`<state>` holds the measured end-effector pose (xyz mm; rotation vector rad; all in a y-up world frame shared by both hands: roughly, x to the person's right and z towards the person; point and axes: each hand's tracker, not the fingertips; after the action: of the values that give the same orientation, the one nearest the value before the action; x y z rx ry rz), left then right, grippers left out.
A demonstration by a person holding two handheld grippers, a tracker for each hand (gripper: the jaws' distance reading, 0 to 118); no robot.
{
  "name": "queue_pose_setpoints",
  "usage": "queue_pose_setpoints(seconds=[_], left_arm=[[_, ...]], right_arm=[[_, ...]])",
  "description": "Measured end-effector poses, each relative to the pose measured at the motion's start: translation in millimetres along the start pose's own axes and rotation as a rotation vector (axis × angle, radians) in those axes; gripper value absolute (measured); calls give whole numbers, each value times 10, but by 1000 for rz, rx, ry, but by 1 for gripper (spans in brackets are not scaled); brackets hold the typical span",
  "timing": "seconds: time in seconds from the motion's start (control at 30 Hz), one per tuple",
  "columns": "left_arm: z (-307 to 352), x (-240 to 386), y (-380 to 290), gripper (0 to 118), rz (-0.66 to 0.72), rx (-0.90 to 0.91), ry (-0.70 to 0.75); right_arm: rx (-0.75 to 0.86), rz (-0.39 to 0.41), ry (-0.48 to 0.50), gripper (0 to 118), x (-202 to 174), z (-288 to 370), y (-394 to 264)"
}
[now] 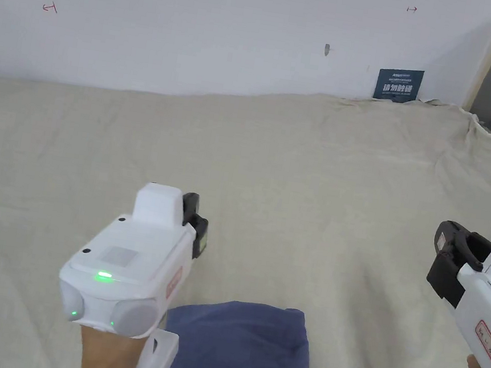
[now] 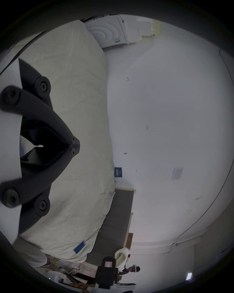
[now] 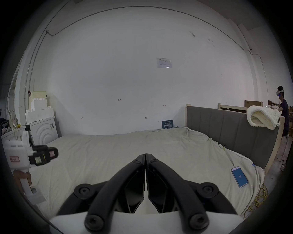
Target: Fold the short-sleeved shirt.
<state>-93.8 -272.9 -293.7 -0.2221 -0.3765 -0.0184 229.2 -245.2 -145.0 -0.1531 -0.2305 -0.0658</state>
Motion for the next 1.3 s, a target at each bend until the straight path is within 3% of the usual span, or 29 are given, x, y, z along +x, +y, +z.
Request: queue_pose_setpoints(seconds=[0.53,1.07,1.3], left_arm=[[514,-1063,-87,0,49,81,231],[612,-1123,-159,0,52,84,256],[611,-1125,-178,0,67,65,255]], right_arm=[[55,50,4,0,-272,-20,-76],[46,69,11,0,-399,-134,-185],[0,23,40,0,-481,-271,-354]])
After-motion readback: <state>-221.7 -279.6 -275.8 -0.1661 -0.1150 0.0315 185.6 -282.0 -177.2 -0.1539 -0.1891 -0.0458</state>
